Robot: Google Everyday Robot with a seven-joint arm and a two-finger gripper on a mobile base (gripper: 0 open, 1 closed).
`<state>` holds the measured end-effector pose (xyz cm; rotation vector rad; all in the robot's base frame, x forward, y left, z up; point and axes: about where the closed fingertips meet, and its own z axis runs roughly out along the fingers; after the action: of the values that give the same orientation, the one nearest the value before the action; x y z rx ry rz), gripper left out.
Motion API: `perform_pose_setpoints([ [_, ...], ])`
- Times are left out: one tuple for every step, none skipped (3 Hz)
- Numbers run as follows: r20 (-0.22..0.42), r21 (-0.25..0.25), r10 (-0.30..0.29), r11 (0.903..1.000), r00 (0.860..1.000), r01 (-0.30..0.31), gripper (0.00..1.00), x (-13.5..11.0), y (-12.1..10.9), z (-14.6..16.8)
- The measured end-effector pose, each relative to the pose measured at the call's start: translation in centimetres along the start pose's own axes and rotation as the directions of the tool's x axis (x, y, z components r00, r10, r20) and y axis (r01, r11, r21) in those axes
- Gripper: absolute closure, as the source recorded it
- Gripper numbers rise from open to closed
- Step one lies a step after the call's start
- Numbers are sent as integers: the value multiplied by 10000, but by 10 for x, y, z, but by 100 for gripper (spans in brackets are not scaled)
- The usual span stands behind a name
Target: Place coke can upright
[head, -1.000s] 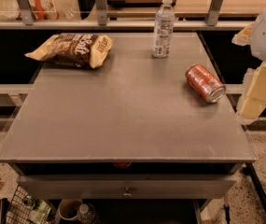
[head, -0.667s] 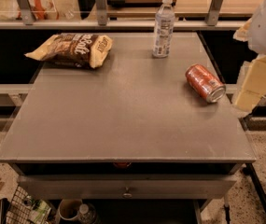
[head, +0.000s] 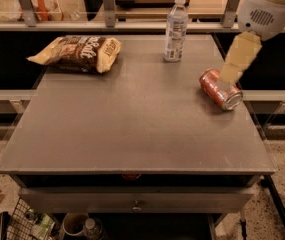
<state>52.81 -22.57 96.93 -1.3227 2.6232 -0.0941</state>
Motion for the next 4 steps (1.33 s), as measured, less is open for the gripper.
perform_pose_setpoints([
  [-355,-48,1853,9826,9820,-1856,0,-8,-20,18],
  [-574,328,3600,9329,9312,-3586,0,-15,-30,24],
  [-500,504,5012,8651,8639,-4990,0,-19,-32,29],
  [-477,464,5756,8177,8163,-5738,0,-14,-40,42],
])
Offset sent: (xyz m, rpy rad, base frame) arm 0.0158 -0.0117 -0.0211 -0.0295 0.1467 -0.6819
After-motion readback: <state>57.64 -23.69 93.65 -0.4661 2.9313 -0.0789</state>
